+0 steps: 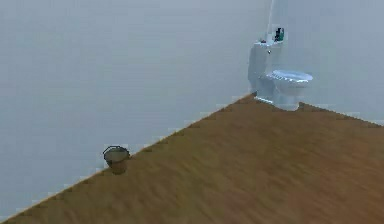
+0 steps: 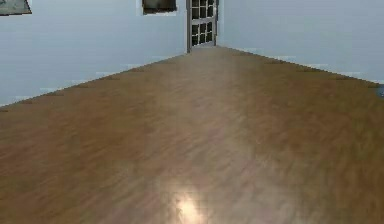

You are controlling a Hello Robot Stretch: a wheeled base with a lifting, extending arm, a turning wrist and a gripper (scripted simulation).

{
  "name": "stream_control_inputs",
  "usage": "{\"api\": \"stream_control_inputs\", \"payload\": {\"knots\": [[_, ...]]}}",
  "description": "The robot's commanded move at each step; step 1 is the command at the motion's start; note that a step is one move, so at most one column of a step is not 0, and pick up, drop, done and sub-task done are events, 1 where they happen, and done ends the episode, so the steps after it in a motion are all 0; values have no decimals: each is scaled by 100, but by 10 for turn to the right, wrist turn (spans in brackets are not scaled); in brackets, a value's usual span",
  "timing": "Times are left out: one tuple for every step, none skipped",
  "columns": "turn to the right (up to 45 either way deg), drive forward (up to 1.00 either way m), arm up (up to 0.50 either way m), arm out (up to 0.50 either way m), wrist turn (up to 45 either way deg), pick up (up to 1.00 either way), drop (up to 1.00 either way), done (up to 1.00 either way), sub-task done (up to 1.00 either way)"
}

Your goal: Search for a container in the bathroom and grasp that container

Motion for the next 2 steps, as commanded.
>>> {"api": "stream_control_inputs", "payload": {"knots": [[-420,0,0,0,0,0,0,0,0],[0,85,0,0,0,0,0,0,0]]}}
